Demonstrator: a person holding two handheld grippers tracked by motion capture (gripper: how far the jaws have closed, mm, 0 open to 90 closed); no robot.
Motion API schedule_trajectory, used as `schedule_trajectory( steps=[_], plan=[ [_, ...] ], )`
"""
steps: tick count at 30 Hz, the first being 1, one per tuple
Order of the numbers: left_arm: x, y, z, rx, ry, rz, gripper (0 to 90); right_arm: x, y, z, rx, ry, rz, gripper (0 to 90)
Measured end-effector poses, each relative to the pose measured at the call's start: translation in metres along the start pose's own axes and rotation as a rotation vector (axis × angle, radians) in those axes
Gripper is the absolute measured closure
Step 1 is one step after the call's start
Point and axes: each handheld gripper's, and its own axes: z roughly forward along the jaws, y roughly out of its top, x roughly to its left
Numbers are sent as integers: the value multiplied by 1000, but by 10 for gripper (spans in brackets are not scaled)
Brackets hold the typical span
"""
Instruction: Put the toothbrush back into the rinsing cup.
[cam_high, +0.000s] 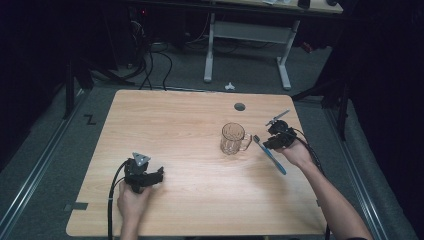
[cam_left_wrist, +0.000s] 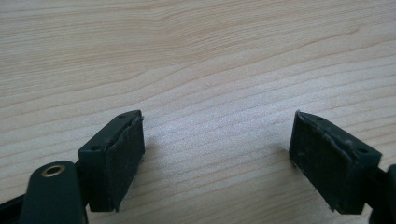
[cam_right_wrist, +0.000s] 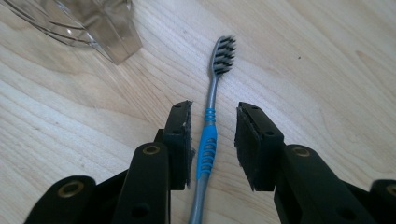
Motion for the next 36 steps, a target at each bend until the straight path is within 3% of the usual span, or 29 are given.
schedule_trajectory(
  steps=[25,27,28,31,33,35,36],
  plan=[
    [0,0,0,1,-1,2,186,-4,17,35,194,29,-21,666],
    [0,0,0,1,-1,2,187,-2,17,36,205,28,-6,667],
    [0,0,0,1,-1,2,186,-4,18,37,207,31,-24,669],
    [0,0,0,1,-1,2,186,-2,18,39,229,37,5,675],
    [0,0,0,1,-1,2,186,-6,18,43,225,42,-31,679],
    [0,0,0,0,-1,2,186,-5,18,43,240,46,11,683],
    [0,0,0,1,-1,2,186,-6,18,43,236,48,4,687]
  ],
)
